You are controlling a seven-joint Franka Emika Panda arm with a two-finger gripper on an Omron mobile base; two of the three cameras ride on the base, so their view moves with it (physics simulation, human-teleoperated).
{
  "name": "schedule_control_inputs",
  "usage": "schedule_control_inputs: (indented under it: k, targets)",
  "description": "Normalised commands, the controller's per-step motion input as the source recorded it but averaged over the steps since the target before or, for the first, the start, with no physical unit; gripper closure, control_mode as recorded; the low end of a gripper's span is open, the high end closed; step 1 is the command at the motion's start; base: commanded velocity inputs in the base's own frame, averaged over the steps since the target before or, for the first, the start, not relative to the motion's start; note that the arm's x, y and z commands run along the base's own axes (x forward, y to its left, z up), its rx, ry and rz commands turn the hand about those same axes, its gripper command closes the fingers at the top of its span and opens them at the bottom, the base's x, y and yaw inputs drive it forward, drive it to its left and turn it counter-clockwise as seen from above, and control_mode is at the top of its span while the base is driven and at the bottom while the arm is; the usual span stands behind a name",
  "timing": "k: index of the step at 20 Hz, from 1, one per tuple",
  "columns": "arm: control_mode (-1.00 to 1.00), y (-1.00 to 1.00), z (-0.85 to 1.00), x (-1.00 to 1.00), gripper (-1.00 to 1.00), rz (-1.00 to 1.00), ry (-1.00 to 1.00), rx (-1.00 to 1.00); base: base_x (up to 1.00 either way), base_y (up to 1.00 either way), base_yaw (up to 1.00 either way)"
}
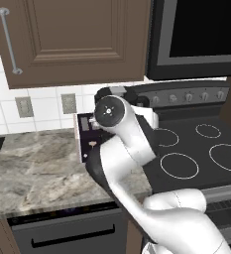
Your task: Open the blender lid, put the apple in the blender, close the lid, and start the blender.
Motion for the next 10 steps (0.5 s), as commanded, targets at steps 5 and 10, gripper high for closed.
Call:
schedule_control_inputs:
  k: [5, 10]
  targets:
    - [-1.0, 0.07, -0.98, -0.68, -1.0, -0.34, -0.07, -0.19, 0.0, 0.0, 0.0]
    - [-1.0, -0.03, -0.51, -0.02, -1.0, -0.19, 0.0, -0.16, 0.0, 0.0, 0.0]
